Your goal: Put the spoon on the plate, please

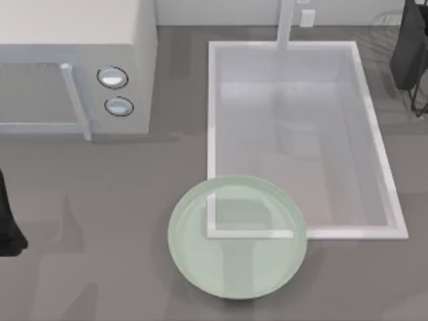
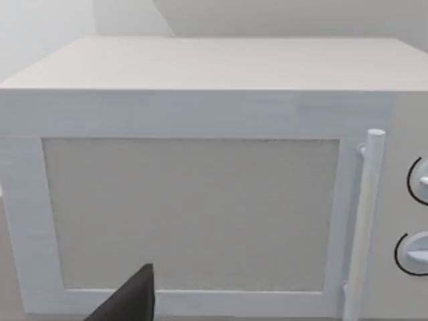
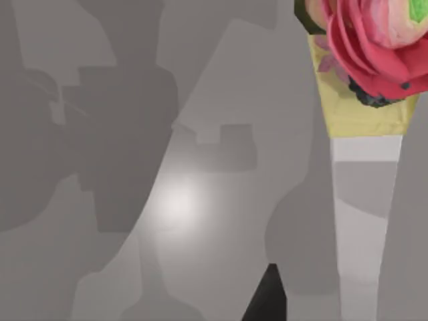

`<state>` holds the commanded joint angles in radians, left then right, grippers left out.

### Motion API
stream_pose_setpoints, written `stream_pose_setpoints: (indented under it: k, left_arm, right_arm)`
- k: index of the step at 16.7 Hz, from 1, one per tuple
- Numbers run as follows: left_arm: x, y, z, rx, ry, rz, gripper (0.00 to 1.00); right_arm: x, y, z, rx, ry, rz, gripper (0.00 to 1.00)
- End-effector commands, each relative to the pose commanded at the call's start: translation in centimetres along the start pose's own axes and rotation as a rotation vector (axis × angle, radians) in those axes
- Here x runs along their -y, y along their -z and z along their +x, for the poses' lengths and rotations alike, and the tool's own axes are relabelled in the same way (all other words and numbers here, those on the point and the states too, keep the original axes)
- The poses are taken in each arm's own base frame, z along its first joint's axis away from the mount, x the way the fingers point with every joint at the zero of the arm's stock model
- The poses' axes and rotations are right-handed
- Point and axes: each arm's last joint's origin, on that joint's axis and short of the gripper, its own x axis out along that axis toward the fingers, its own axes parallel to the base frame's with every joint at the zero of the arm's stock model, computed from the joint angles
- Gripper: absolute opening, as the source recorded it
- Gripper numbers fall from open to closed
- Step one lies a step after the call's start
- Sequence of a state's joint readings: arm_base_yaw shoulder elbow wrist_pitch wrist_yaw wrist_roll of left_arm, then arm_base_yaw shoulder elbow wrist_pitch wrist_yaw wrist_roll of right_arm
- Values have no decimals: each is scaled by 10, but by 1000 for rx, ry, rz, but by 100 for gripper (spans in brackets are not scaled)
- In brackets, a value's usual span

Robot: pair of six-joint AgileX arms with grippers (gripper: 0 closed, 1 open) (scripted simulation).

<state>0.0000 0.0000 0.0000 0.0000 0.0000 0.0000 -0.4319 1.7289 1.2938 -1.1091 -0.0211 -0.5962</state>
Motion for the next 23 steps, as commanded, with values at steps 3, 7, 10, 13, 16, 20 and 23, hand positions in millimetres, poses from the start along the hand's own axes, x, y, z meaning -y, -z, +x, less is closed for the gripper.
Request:
stream_pose_setpoints:
  k: [3,7,10,13,16,20,23]
  left_arm:
    - [0,0,0,0,0,0,100]
    - [0,0,0,0,0,0,100]
    - [0,0,0,0,0,0,100]
    - [0,0,0,0,0,0,100]
    - [0,0,0,0,0,0,100]
    - [0,0,0,0,0,0,100]
    - [0,0,0,0,0,0,100]
  right_arm:
    - [-4,-5,0,2,2,10,0]
    - [-29,-32,-1,4,8,82,0]
    - [-65,-61,1,-3,9,196,0]
    - [-115,-87,8,-24,12,367,0]
    - [-172,-105,17,-54,26,581,0]
    - [-251,-112,29,-80,62,892,0]
    - [-304,-107,36,-79,88,1113,0]
